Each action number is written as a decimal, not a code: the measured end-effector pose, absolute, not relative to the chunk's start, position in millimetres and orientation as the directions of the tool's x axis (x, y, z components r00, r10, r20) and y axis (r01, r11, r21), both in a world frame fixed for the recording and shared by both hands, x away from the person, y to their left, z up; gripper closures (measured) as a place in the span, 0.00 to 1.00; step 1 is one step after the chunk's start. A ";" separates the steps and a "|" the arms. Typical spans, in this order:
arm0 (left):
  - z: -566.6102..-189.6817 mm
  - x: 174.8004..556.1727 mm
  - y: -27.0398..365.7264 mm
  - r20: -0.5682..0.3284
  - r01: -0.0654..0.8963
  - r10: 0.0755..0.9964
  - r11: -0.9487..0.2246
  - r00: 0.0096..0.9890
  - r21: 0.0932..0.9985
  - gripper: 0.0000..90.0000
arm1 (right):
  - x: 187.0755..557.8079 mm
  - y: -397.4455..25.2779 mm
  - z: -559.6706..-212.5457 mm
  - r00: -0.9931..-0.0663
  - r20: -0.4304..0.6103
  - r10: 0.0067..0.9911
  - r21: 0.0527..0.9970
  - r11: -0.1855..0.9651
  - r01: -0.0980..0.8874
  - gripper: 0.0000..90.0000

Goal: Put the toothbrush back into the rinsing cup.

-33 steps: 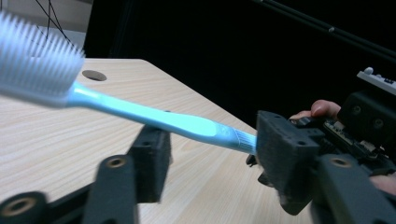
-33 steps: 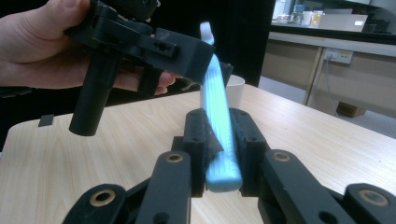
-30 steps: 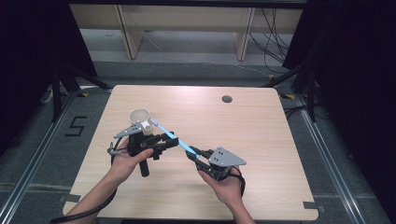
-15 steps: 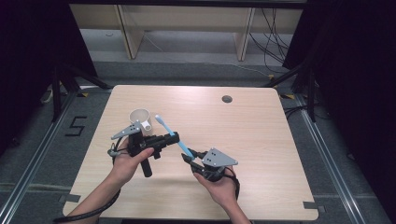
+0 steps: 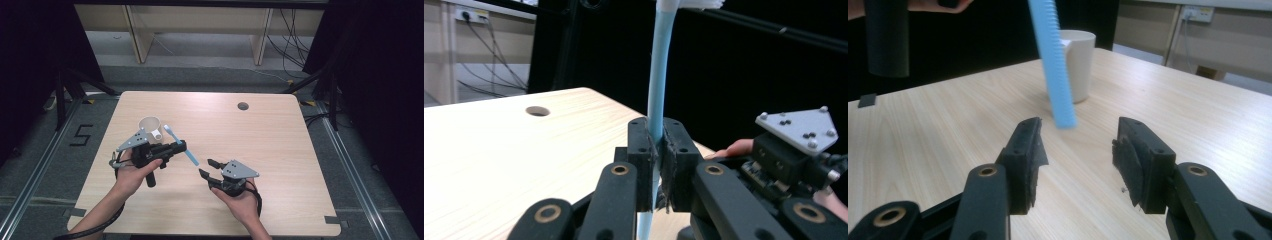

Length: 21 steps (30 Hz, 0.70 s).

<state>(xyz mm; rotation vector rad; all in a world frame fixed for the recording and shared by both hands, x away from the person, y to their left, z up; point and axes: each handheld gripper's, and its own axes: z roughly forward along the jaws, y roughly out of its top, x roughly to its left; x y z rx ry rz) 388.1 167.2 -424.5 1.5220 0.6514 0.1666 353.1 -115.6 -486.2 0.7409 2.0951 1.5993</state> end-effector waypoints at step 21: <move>-415.1 386.3 191.7 -0.166 0.226 0.620 -0.019 0.767 0.974 0.93 | 346.7 -160.6 -495.4 -0.687 0.064 0.724 0.958 0.147 0.245 0.58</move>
